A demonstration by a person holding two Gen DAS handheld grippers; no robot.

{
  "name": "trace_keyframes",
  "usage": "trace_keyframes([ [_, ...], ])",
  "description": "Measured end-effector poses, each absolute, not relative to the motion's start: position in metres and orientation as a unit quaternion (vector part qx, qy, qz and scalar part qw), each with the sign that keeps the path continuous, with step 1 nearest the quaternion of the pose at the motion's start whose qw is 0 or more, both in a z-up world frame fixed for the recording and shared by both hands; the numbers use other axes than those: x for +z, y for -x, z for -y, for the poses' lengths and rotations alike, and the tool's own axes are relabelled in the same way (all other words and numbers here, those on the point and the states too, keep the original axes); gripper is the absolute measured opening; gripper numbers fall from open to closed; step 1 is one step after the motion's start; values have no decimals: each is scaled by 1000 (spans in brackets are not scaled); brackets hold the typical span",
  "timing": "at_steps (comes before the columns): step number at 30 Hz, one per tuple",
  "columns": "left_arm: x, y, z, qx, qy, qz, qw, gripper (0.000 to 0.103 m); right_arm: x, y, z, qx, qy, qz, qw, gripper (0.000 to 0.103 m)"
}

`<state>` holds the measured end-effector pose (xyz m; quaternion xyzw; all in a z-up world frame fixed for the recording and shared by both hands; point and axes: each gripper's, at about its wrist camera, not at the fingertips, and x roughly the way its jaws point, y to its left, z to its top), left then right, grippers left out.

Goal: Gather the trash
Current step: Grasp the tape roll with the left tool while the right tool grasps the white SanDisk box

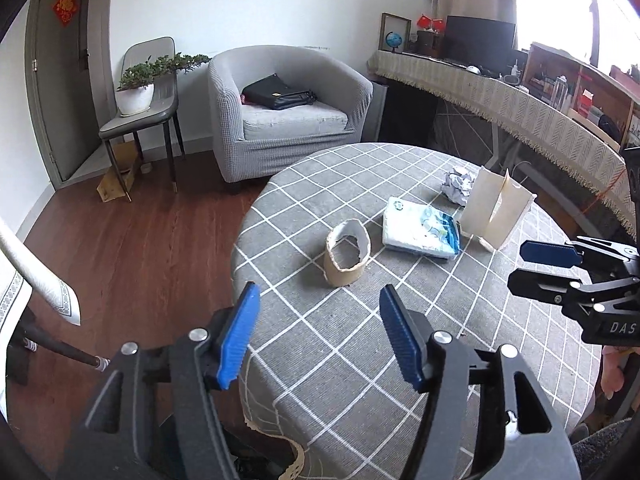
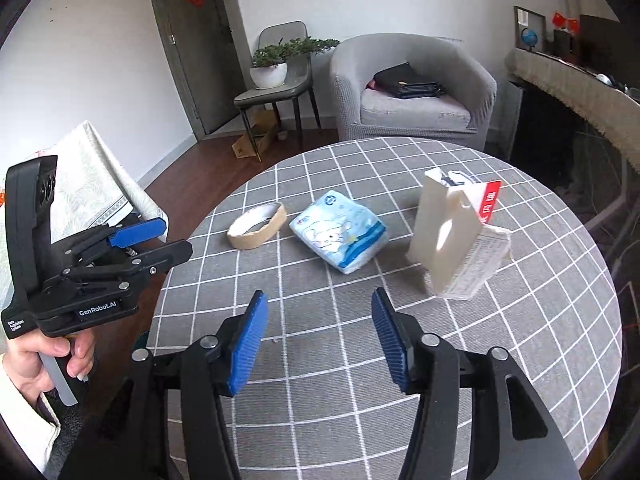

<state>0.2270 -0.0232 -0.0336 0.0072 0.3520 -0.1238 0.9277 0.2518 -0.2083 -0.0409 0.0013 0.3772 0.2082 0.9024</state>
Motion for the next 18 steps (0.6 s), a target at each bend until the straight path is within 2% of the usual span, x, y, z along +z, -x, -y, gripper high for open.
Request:
trace_keyframes([
  [12,-47,-270,58,-120,-55,-364,922,68,-48,-261,278,149,-21,-354,923,77],
  [18,-56,-285,62,-114,-60,-376,917,68,-55,-268,297,152,-69,-356,919,79],
])
